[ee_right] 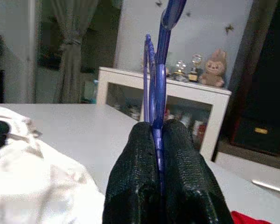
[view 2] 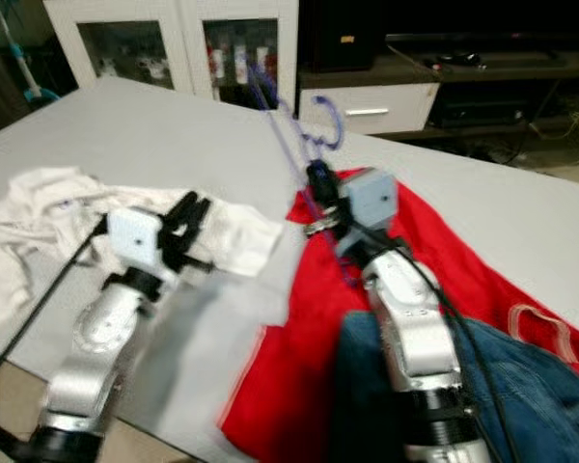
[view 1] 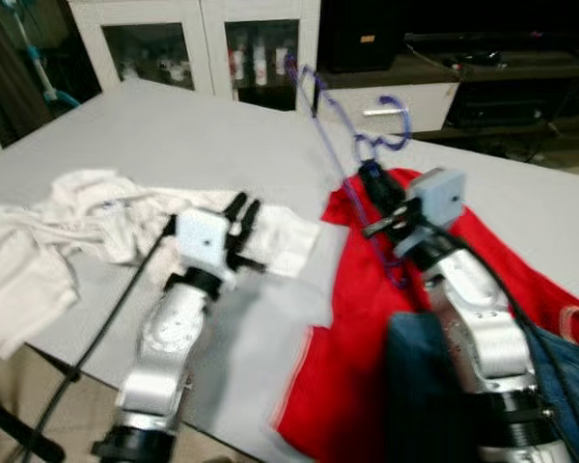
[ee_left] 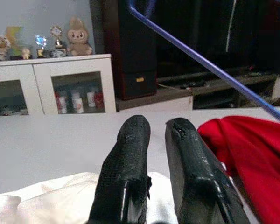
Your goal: Hang hanger
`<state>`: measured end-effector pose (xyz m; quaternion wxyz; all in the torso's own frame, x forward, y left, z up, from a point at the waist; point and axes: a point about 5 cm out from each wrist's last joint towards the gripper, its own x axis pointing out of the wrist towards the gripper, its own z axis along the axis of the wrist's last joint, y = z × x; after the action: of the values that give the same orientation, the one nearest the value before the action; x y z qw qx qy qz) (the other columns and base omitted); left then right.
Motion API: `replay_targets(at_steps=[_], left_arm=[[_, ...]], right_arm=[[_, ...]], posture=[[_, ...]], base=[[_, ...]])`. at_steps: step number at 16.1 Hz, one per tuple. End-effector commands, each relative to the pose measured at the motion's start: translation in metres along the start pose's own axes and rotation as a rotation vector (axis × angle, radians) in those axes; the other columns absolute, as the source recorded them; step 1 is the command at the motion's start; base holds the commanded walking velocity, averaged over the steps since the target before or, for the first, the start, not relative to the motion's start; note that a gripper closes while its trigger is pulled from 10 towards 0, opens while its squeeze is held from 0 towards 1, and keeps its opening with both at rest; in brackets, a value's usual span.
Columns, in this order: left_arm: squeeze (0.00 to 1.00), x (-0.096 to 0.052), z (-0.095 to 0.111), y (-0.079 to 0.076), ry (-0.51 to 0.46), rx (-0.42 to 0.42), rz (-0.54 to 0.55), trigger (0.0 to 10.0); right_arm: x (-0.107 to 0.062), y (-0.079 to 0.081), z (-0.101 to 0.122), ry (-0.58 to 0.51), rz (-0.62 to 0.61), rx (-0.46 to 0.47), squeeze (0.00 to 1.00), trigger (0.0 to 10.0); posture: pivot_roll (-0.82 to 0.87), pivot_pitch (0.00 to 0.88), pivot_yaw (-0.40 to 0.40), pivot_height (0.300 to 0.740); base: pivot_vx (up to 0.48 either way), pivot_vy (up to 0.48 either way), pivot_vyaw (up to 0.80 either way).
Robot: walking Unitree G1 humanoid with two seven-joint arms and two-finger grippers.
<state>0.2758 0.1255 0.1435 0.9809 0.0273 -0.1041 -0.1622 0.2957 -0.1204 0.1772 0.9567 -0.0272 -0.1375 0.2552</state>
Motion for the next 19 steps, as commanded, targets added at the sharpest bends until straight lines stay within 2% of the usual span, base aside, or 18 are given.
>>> replay_targets(at_steps=[1, 6, 13, 17, 19], left_arm=[[0.0, 0.003, -0.0008, -0.0062, -0.002, -0.005, -0.015, 10.0], [0.0, 0.0089, 0.0016, -0.0069, -0.017, -0.007, -0.025, 10.0], [0.0, 0.0096, 0.0018, -0.0082, -0.019, -0.004, -0.036, 10.0], [0.0, 0.0099, 0.0011, -0.0078, -0.017, -0.003, -0.038, 10.0], [0.0, 0.0086, 0.0014, -0.0079, -0.015, -0.005, -0.039, 10.0]], right_arm=[[0.0002, -0.0086, 0.0071, -0.019, -0.015, -0.027, 0.0, 10.0], [0.0035, -0.0089, 0.0099, -0.031, -0.016, -0.034, 0.0, 10.0], [0.0023, -0.007, 0.0082, -0.028, -0.02, -0.029, 0.0, 10.0], [0.0009, -0.0073, 0.0074, -0.024, -0.025, -0.027, 0.0, 10.0], [0.0001, -0.0066, 0.0079, -0.025, -0.026, -0.026, 0.0, 10.0]], posture=[[-0.05, 0.0, 0.029, 0.74], [-0.06, 0.0, 0.032, 0.74], [-0.07, 0.0, 0.044, 0.74], [-0.07, 0.0, 0.047, 0.74], [-0.07, 0.0, 0.048, 0.74]], base=[[0.0, -0.446, 0.0], [0.0, -0.442, 0.0], [0.0, -0.399, 0.0], [0.0, -0.301, 0.0], [0.0, 0.0, 0.0]])
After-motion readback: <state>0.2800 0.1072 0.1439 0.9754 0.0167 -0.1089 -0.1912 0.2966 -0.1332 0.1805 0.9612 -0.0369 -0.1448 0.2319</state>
